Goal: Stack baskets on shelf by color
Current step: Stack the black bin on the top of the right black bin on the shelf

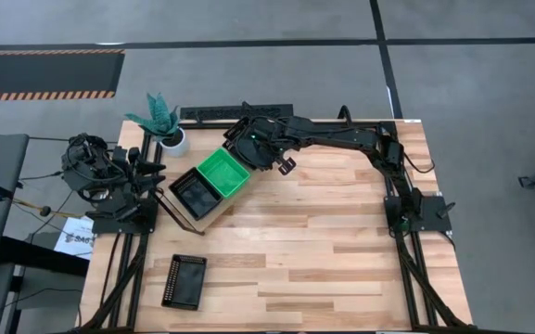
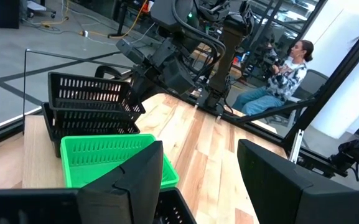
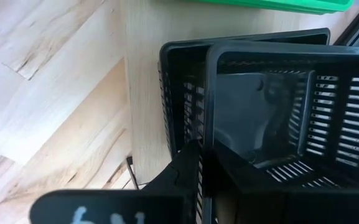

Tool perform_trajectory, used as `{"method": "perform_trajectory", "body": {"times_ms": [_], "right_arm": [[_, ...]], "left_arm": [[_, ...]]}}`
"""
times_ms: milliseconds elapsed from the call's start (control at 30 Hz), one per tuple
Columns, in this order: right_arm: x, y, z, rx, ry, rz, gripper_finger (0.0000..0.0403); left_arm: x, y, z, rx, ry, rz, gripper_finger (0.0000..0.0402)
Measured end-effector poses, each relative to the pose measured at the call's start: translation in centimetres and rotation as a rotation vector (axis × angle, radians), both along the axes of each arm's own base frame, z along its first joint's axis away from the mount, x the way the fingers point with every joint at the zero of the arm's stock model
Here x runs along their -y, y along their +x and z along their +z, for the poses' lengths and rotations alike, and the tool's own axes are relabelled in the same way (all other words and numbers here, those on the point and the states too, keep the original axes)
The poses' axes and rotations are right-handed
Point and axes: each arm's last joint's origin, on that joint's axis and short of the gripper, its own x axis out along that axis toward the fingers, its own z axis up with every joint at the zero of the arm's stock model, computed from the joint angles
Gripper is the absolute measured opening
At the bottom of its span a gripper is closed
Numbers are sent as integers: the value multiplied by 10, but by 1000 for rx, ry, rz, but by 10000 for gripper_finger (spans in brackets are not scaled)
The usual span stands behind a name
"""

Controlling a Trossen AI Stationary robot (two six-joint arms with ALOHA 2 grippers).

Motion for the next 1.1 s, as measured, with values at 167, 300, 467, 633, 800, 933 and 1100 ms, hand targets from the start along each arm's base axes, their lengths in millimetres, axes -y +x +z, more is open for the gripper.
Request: {"method": "perform_trajectory", "body": {"times_ms": [167,300,467,633,800,933,1100], "right_arm": [[-2,1,0,3,12,14,53],[-6,2,0,0,9,43,53],[-6,3,0,5,5,49,53],[-5,2,0,6,5,46,53],[-5,2,0,6,6,46,53],[-5,2,0,8,11,49,53],[-4,3,1,18,8,47,53]], "left_arm": [[0,0,0,0,0,0,198],[0,0,0,0,0,0,198],[0,0,0,0,0,0,198],[0,0,0,0,0,0,198],[0,0,0,0,1,0,198],[0,0,0,0,1,0,198],[0,0,0,0,1,0,198]]}}
